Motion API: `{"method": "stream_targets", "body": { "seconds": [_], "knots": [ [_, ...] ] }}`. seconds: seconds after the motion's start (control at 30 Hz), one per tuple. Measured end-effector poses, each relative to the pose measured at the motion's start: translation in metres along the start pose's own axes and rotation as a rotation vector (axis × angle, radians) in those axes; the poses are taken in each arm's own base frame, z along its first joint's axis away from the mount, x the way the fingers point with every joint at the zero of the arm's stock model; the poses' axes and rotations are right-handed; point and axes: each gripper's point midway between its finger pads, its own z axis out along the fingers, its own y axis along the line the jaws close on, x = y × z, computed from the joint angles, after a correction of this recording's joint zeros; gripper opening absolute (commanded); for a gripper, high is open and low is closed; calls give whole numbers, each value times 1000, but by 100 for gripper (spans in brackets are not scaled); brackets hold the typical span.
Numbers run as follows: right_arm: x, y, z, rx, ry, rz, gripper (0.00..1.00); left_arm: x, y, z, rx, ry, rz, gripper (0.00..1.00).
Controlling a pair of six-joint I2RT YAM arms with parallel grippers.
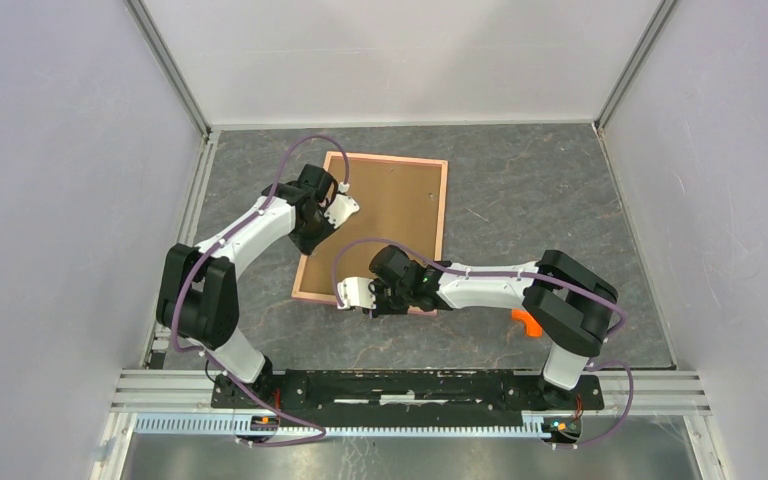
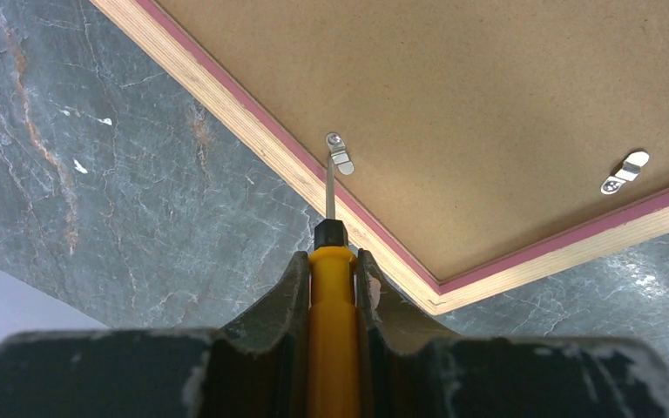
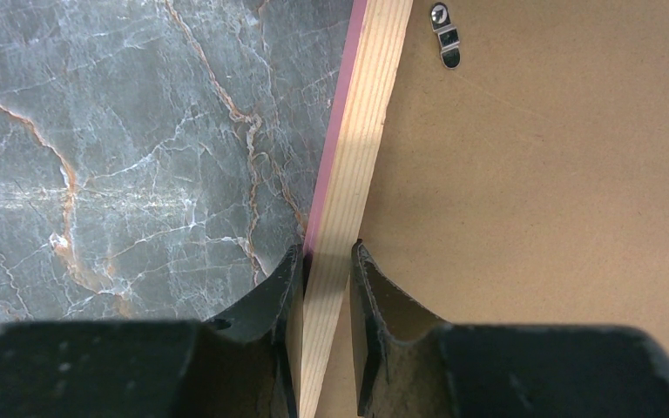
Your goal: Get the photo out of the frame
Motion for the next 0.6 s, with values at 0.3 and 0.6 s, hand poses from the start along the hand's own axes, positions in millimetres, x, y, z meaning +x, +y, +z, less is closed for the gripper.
{"method": "stream_targets", "body": {
  "seconds": [0.3,0.6],
  "knots": [
    [0,0,0,-1,2,1,0,0,-4,-1,21,-2,1,2],
    [0,0,0,-6,2,1,0,-3,-8,-1,39,-16,-9,2]
  ]
}}
